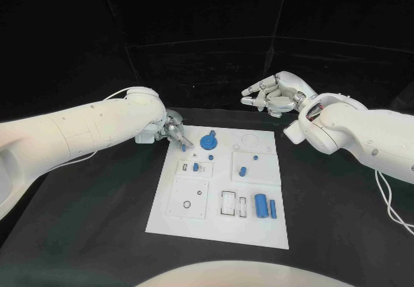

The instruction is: Assemble the parts on the task board

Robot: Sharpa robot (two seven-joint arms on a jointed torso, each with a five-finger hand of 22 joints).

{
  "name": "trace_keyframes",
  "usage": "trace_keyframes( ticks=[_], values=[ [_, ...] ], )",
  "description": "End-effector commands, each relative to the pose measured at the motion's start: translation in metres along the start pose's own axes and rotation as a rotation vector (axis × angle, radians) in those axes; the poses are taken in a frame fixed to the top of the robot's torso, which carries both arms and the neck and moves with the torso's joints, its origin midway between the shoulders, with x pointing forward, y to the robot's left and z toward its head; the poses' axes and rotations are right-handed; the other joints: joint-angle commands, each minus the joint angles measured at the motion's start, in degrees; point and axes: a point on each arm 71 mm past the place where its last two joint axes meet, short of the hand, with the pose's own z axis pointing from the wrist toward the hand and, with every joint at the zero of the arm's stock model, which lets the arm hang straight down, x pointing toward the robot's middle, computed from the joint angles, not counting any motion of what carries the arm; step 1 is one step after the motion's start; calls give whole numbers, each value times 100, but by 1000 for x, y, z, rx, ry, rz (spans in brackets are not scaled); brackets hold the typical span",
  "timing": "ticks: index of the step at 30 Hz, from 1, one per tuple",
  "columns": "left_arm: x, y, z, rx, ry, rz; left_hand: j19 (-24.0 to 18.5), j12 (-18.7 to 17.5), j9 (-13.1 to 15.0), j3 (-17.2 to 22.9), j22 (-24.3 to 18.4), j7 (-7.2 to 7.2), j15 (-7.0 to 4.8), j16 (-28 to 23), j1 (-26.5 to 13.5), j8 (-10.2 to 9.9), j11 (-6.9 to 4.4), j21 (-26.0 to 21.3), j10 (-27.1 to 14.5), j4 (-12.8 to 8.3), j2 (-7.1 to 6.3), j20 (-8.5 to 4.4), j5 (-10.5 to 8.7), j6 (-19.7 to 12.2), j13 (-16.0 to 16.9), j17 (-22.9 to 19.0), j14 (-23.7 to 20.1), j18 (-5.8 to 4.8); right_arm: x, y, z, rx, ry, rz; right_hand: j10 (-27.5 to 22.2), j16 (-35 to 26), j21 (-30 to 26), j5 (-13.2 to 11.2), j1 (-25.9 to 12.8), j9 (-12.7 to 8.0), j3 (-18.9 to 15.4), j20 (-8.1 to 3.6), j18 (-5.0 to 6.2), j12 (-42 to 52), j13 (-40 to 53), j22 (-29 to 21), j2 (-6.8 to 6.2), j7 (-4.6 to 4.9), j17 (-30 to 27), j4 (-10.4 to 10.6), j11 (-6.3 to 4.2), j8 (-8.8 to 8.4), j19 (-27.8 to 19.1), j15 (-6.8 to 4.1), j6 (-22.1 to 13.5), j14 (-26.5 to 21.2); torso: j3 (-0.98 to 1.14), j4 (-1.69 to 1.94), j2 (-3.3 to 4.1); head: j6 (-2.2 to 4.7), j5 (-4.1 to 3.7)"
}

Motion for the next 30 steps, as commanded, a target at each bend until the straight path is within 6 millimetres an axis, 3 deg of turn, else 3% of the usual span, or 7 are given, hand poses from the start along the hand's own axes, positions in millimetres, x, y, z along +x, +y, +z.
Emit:
trace_keyframes(
  ticks=[1,9,13,24,30],
  values=[
    [0,-1,0,-3,8,11,26,15,2,10,9,-8,-22,19,107,32,-44,36,15,-70,22,0,25,4,-5,1509,594,-7,0,2,1,-12,4,3,-45,-33,-25,23,-15,6,-32,-4,105,-28,-10,-12,15,-7,-7,-15,8,22,-35,20,-48,84,-2,2,1,-11,-4],
    [0,-1,0,-3,6,10,23,8,-4,102,8,-10,-25,19,290,46,-47,30,9,-187,123,-3,25,-9,-18,1509,594,-6,0,2,1,-12,4,3,-46,-34,-26,30,-8,6,-31,-4,105,-31,-13,-13,24,-7,-7,-16,8,22,-35,20,-49,84,-1,-2,-3,-15,-4],
    [1,-1,0,-2,6,8,24,11,-8,282,18,-25,-34,19,542,56,-60,32,12,-370,225,-9,37,-21,-13,1509,594,-7,0,2,1,-12,5,3,-46,-34,-26,30,-8,6,-31,-4,105,-31,-13,-13,24,-7,-7,-16,8,22,-35,20,-49,84,-1,-1,0,-28,-7],
    [2,-4,0,7,13,11,37,42,21,413,64,-58,-49,19,651,124,-85,61,53,-506,235,-18,28,47,32,1509,594,-15,1,1,2,-9,9,3,-46,-34,-26,30,-8,6,-31,-4,105,-31,-13,-13,24,-7,-7,-16,8,22,-35,20,-49,84,-2,3,1,-53,-3],
    [1,-3,0,13,-7,-11,34,32,46,621,58,-94,-77,19,802,158,-119,52,70,-657,354,-40,-48,50,24,1509,594,-12,1,1,2,-8,14,4,-48,-37,-31,40,2,6,-29,-4,106,-34,-19,-19,37,-7,-8,-17,7,22,-37,20,-50,85,-5,3,-5,-64,3]
  ],
)
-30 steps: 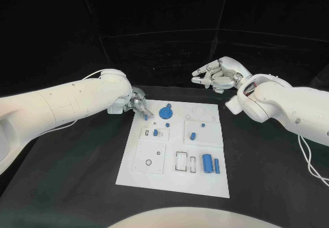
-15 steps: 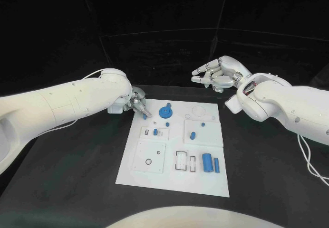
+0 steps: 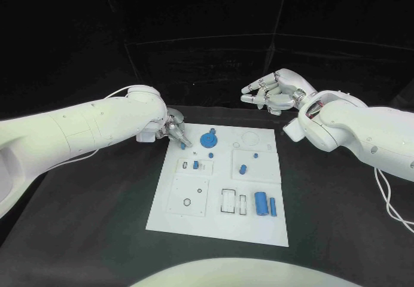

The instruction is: Assemble the parts on the task board

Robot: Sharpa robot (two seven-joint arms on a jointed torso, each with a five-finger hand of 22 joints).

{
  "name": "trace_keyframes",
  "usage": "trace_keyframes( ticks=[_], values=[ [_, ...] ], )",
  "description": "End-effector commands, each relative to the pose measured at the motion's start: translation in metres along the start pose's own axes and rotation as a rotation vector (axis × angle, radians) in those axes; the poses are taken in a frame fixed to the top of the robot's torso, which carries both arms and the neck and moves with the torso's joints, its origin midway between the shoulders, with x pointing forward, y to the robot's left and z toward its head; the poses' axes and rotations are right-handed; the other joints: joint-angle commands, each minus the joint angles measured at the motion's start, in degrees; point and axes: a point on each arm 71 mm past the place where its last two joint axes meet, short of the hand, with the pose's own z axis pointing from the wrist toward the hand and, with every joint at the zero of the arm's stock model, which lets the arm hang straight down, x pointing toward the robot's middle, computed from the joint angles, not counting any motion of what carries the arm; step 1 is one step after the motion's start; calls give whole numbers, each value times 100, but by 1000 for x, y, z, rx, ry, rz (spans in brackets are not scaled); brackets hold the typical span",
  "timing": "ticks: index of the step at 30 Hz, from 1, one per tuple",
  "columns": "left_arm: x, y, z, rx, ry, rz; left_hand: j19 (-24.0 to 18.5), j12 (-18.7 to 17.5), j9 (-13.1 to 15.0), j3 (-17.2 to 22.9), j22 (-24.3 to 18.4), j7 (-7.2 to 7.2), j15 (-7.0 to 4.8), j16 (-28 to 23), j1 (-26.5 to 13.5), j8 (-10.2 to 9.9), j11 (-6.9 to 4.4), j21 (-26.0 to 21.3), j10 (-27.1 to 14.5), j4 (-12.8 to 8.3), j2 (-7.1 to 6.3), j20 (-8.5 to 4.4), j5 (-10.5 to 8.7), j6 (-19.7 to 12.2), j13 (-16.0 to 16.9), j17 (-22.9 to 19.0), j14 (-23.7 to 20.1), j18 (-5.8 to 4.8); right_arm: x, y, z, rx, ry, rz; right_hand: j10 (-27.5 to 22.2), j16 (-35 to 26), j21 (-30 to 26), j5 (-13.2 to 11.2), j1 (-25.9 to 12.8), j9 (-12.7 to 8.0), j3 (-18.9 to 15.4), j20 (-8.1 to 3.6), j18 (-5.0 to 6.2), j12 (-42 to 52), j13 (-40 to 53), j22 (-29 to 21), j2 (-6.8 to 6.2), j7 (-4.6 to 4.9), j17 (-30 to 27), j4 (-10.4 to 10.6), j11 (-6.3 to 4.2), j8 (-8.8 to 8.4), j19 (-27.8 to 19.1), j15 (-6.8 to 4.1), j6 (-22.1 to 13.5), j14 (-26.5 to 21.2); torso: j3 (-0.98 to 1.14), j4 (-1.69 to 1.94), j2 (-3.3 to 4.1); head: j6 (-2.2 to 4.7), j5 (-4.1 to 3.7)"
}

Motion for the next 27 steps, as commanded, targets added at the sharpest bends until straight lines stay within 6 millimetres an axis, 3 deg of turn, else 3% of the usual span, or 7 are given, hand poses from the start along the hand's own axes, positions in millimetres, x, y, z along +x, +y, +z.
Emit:
trace_keyframes(
  ticks=[1,5,8,15,27],
  values=[
    [-1,1,-1,8,-16,-19,14,10,28,180,1,-63,-54,19,198,52,-76,28,12,-137,63,-29,-99,3,1,1509,602,-11,1,2,1,-8,10,4,-48,-37,-31,28,2,6,-29,-4,106,-26,-5,-5,37,-7,-9,-17,7,22,-37,20,-49,85,-4,3,-2,-1,-2],
    [-1,3,-3,22,-33,-55,8,1,77,550,-16,-116,-101,19,586,90,-133,11,17,-479,139,-72,-100,-42,20,1509,602,-7,1,1,1,-7,12,4,-50,-40,-32,29,2,6,-30,-4,106,-29,-9,-5,39,-7,-12,-17,7,22,-37,20,-50,84,-2,7,-3,-3,0],
    [0,4,-5,35,-47,-84,5,-25,122,781,-25,-93,-100,19,608,126,-107,-1,21,-592,113,-88,-104,-71,6,1509,602,-9,1,1,1,-7,12,4,-51,-41,-32,30,2,6,-31,-4,106,-31,-11,-7,40,-7,-13,-16,7,22,-38,20,-50,84,0,10,-5,-6,-2],
    [5,7,-16,81,-98,-146,7,-48,226,1303,-22,-83,-94,19,398,211,-97,-13,63,-723,-49,-84,-109,-105,1,1509,602,-10,-1,0,1,-3,9,2,-52,-42,-35,32,-1,6,-33,-4,107,-33,-14,-12,44,-7,-13,-13,8,22,-40,20,-50,84,-7,8,-13,-5,3],
    [18,2,-36,144,-161,-162,27,-26,306,1789,27,-93,-95,19,176,276,-115,10,118,-817,-238,-91,-109,-109,42,1509,602,-17,-1,-2,2,0,8,1,-52,-45,-36,34,-6,6,-36,-4,107,-33,-15,-11,48,-6,-15,-8,9,22,-39,21,-50,84,-9,12,-11,8,48]
  ],
)
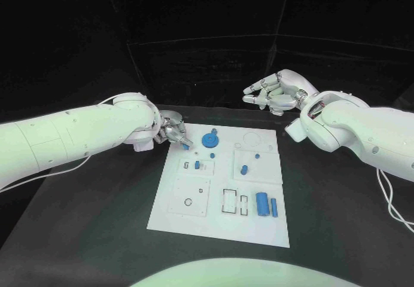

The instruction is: Assemble the parts on the task board

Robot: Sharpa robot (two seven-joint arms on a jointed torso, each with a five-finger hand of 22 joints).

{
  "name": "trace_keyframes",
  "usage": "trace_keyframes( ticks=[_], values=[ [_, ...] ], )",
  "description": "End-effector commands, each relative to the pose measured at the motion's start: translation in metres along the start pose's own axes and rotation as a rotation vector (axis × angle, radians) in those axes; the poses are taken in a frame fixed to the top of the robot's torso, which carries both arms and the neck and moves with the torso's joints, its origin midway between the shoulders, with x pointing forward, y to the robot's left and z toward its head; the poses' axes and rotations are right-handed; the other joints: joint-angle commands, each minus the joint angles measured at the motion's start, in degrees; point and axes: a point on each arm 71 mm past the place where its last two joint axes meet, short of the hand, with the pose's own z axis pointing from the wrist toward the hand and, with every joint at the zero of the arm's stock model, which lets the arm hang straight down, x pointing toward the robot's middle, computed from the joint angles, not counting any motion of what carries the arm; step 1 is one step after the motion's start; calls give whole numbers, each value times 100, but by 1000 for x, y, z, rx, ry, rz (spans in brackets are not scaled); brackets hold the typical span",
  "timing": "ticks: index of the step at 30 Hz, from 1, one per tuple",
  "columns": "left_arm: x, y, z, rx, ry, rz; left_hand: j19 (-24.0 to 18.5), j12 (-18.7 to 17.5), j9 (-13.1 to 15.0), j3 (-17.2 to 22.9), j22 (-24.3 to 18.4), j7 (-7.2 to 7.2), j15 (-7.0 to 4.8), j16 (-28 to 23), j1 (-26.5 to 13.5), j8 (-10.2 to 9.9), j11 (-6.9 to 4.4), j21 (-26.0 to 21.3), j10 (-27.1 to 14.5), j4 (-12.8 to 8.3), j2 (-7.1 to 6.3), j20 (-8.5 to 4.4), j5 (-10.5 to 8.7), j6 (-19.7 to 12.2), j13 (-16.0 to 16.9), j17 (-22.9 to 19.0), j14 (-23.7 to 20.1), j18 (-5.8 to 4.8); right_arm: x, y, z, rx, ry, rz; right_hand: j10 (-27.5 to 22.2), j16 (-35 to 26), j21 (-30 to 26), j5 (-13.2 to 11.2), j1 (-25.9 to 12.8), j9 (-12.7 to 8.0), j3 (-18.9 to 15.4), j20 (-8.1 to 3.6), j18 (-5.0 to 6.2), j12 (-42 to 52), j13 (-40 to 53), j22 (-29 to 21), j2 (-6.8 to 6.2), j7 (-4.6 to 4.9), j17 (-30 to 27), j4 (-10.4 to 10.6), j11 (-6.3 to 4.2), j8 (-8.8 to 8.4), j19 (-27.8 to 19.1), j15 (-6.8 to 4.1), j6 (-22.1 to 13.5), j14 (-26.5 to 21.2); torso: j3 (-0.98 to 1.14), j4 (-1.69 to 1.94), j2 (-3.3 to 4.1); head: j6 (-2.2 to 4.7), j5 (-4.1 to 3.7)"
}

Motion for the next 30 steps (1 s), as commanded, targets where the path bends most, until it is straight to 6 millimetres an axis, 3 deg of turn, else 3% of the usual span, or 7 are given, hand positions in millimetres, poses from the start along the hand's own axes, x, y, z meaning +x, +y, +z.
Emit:
trace_keyframes(
  ticks=[1,15,30],
  values=[
    [0,-4,-5,35,-62,-19,10,1,9,587,18,-12,-37,19,-44,27,-2,12,66,-525,-11,-30,8,-45,18,1509,605,-17,0,1,1,-9,6,4,-31,-23,-36,34,-6,6,-36,-3,107,-33,-5,-7,48,-6,-6,-8,-12,22,-39,21,-50,84,-2,2,2,3,10],
    [27,-3,-15,59,-81,98,22,-1,29,716,49,-19,-41,19,-75,40,-8,32,78,-573,-106,-33,7,-41,15,1509,605,-23,0,0,2,-6,8,6,-31,-27,-39,36,-15,7,-42,-3,107,-33,-7,-12,54,-5,-10,1,-12,23,-41,21,-50,84,1,-19,13,-18,78],
    [42,1,-18,57,-71,159,25,10,33,761,58,-22,-42,19,-81,45,-11,36,92,-588,-138,-33,6,-33,33,1509,605,-25,0,-1,2,-5,8,6,-31,-27,-39,36,-15,7,-42,-3,107,-33,-7,-12,54,-5,-10,1,-12,23,-41,21,-50,84,1,-13,14,-48,84]
  ],
)
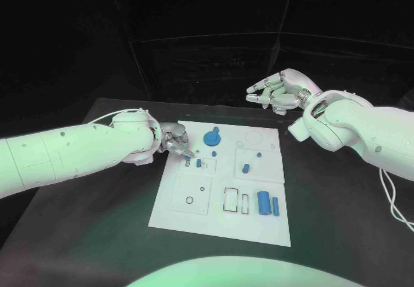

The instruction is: Assemble the parts on the task board

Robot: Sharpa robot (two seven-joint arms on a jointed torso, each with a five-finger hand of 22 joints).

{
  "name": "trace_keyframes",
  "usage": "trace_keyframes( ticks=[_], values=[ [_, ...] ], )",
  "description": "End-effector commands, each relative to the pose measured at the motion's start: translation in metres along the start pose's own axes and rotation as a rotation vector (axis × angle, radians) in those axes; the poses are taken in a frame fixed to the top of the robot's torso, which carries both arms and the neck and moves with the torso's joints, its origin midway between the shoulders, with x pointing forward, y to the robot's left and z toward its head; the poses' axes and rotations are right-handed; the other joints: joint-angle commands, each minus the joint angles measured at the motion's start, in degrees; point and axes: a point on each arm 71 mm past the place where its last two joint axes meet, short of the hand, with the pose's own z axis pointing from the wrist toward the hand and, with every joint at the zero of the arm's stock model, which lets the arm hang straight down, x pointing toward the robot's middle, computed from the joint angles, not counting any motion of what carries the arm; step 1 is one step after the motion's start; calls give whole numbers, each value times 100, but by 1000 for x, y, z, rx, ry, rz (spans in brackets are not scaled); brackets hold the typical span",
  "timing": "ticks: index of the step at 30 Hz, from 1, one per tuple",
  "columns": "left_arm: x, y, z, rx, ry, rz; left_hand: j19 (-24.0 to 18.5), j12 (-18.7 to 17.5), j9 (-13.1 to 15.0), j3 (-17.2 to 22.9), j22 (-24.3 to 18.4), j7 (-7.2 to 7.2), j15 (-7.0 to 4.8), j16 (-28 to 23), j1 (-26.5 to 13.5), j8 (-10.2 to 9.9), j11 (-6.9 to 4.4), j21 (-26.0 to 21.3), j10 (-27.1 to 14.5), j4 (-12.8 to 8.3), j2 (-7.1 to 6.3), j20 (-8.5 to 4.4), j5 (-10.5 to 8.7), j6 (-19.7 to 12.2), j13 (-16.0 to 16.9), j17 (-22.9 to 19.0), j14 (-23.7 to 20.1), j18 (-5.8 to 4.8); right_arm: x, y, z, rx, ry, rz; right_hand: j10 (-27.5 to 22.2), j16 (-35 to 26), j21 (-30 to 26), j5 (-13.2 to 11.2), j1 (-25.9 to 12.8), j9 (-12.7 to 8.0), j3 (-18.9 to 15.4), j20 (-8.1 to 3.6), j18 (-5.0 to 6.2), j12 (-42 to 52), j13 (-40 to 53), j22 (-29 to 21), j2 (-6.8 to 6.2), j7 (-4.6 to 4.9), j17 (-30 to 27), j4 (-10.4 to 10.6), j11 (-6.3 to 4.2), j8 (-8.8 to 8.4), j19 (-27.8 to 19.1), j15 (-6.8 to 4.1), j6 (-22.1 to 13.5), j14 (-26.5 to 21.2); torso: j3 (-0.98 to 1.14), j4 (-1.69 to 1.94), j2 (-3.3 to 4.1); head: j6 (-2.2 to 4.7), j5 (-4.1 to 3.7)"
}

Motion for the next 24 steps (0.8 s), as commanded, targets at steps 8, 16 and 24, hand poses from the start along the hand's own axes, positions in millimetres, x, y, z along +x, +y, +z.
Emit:
trace_keyframes(
  ticks=[8,16,24],
  values=[
    [4,-1,-3,10,14,35,25,11,12,584,6,-21,-43,19,24,19,1,37,45,-522,-31,-34,29,15,10,1509,605,-25,0,1,0,-11,6,5,-31,-27,-39,36,-15,7,-42,-3,108,-33,-9,-6,54,-5,-5,1,-11,23,-41,21,-50,84,4,1,-4,-14,15],
    [9,-2,-3,14,30,34,26,19,14,601,9,-21,-42,19,10,22,1,39,54,-516,-35,-34,29,23,21,1509,605,-25,0,1,0,-12,6,5,-30,-31,-42,39,-26,7,-52,-3,108,-32,-12,-8,65,-4,-6,13,-11,23,-41,22,-51,84,4,-1,-5,-27,19],
    [12,-1,-4,13,44,35,26,19,14,601,9,-21,-42,19,10,22,1,39,54,-516,-35,-34,29,23,21,1509,605,-25,0,1,0,-14,3,4,-30,-31,-42,39,-26,7,-52,-3,108,-32,-12,-8,65,-4,-6,13,-11,23,-41,22,-51,84,4,-1,-4,-48,11]
  ],
)
